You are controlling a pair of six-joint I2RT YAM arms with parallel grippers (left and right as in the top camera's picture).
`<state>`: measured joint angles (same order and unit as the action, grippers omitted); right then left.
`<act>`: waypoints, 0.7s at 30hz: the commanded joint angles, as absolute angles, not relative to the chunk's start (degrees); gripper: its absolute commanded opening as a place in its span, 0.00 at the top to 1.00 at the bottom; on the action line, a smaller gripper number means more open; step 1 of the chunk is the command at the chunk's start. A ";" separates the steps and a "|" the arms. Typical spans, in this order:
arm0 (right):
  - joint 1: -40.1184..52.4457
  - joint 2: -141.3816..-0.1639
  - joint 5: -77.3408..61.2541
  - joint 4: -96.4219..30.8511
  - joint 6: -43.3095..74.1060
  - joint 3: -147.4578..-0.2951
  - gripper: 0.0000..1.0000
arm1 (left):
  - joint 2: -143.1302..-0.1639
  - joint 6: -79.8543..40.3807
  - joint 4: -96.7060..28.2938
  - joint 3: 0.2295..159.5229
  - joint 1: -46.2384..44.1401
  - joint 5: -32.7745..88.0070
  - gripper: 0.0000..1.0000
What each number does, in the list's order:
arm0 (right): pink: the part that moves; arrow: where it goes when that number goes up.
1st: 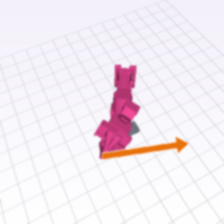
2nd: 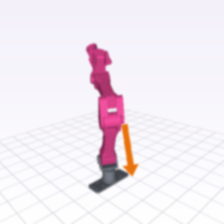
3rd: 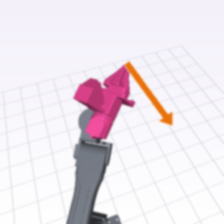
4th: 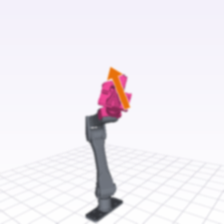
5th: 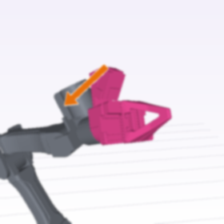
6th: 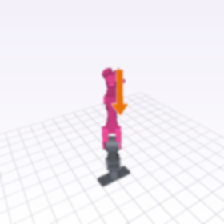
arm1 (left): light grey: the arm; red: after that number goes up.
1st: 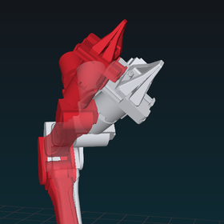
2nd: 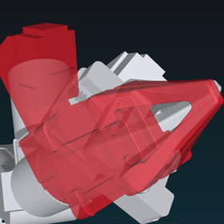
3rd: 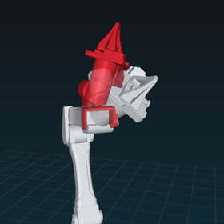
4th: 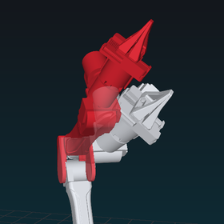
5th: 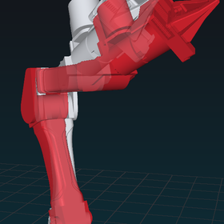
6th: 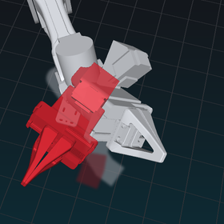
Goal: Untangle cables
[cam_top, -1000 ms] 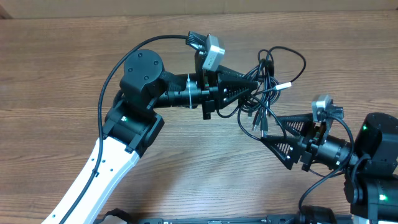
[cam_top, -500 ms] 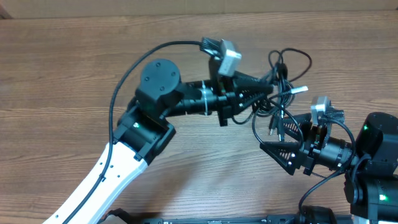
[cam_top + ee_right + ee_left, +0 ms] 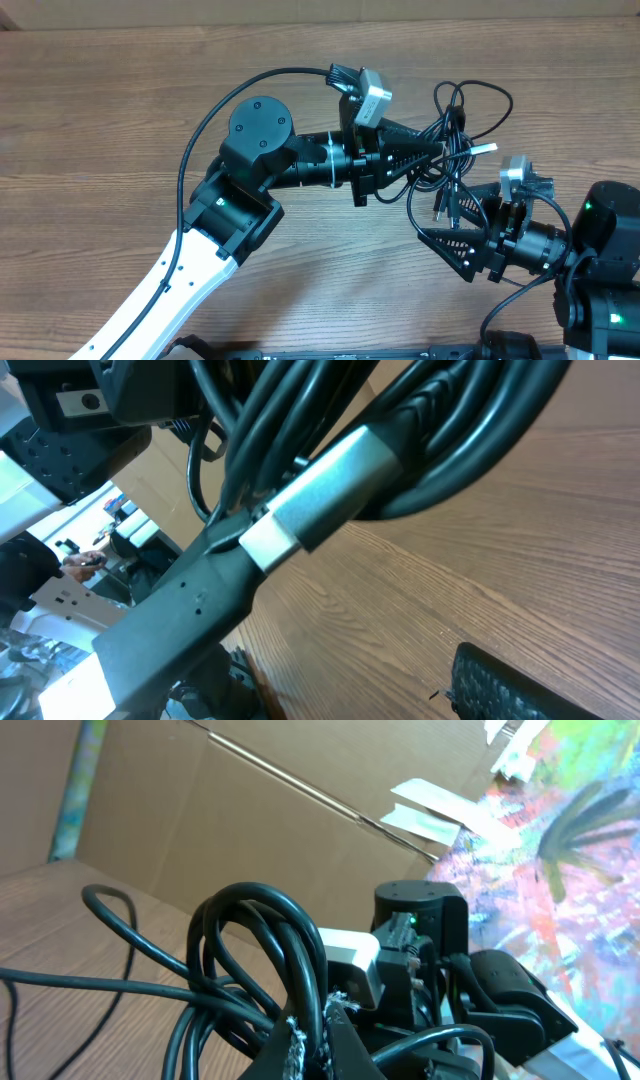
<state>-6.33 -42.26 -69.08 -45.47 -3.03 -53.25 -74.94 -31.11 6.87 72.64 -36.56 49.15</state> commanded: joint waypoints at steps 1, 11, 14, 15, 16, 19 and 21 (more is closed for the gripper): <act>-6.13 -41.74 -69.52 -45.12 -3.49 -53.65 0.14 | -74.91 -28.14 7.16 73.28 -36.69 54.26 0.96; -6.13 -41.74 -67.57 -45.17 -3.07 -53.67 0.14 | -74.91 -23.03 7.18 73.28 -36.69 66.26 0.96; -6.13 -41.74 -67.53 -45.15 -3.07 -53.67 0.14 | -74.91 -22.63 7.18 73.28 -36.67 69.30 0.96; -6.13 -41.74 -67.33 -45.15 -3.07 -53.67 0.14 | -74.89 -22.61 7.20 73.28 -36.67 69.91 0.96; -6.13 -41.74 -66.92 -45.17 -3.07 -53.67 0.14 | -74.89 -22.61 7.35 73.28 -36.67 70.78 0.96; -6.13 -41.74 -66.72 -45.23 -3.07 -53.65 0.14 | -74.89 -22.22 7.40 73.28 -36.67 73.38 0.96; -6.13 -41.74 -66.70 -45.28 -3.09 -53.65 0.14 | -74.89 -22.22 7.40 73.28 -36.67 74.63 0.96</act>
<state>-6.15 -41.71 -69.08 -45.69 -3.46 -53.25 -75.13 -23.31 7.31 72.64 -36.27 65.39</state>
